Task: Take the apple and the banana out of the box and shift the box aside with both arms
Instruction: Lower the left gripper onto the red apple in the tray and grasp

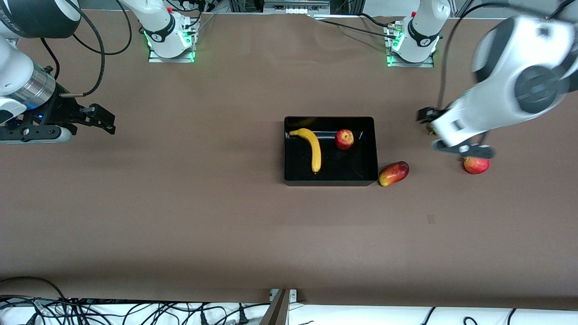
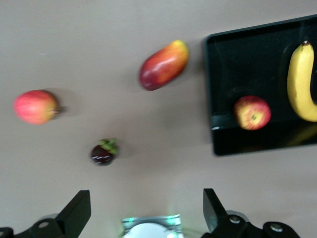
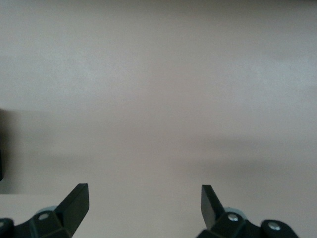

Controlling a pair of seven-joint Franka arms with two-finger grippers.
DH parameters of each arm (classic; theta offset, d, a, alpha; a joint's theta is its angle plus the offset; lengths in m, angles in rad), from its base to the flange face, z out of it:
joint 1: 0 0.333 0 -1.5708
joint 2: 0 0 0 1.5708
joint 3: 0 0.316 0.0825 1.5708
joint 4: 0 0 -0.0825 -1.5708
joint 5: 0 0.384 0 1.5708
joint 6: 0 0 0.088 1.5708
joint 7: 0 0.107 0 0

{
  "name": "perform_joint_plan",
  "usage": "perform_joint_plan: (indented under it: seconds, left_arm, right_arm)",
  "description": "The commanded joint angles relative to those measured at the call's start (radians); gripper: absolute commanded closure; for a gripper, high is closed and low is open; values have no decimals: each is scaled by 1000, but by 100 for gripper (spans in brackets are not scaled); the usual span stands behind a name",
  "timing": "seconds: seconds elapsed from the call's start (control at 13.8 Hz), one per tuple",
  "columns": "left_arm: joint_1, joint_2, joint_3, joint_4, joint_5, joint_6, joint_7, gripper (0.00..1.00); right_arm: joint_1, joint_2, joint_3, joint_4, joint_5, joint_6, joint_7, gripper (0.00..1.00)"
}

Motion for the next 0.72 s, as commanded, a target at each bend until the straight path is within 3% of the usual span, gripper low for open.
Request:
perform_joint_plan:
  seconds: [0.0,0.22,0.65]
  left_arm:
    - [-130,129,4,32,2,106,-212,0]
    - [-198,220,2,16,0,241,-333,0]
    - [-211,185,-46,-201,-67,410,-390,0]
  right_arm:
    - [10,-8,-13,-2,17,-6,10,0]
    - [10,-8,-13,-2,17,-6,10,0]
    - [10,-8,-13,-2,17,-8,10,0]
